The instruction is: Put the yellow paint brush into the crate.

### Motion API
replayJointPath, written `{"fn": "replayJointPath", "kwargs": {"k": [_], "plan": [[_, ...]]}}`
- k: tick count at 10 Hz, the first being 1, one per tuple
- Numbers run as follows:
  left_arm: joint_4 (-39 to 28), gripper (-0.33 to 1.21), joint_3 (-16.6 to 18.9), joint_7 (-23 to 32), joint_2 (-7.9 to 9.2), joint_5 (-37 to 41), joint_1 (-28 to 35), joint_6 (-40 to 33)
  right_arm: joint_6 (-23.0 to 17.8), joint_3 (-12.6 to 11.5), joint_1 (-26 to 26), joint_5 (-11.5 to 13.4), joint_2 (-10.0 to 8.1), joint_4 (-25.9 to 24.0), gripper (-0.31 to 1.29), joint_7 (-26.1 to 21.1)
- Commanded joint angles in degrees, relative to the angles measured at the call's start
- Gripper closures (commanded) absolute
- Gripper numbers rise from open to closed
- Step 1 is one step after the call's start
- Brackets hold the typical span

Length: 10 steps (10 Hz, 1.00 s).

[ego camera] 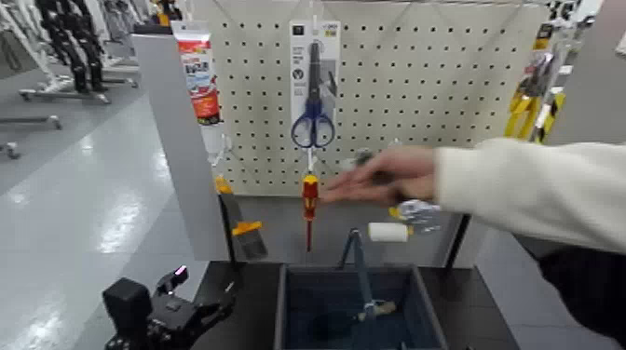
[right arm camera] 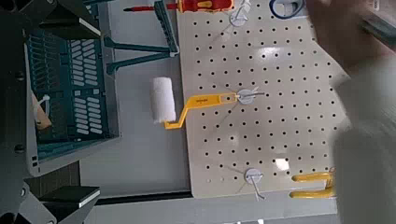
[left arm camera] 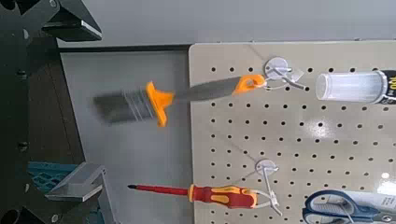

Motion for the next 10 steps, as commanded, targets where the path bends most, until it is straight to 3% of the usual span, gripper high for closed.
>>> {"fn": "replayJointPath", "kwargs": {"k": [1, 6, 10], "plan": [[0.1, 0.16, 2.4, -3.5, 1.03, -0.1, -3.4, 4.2, 0.0, 0.0, -0.1, 0.0, 0.0, 0.0, 0.13, 0.0], [1.6, 0.16, 3.9, -8.6, 4.1, -0.6, -9.1, 8.1, -0.1, 0.4, -0.5, -0.3, -0.26, 0.4, 0.13, 0.0], [7.4, 0.16, 3.1, -14.0, 6.3, -0.1, -15.1, 10.1, -0.1, 0.4, -0.6, -0.4, -0.26, 0.4, 0.13, 0.0]]}}
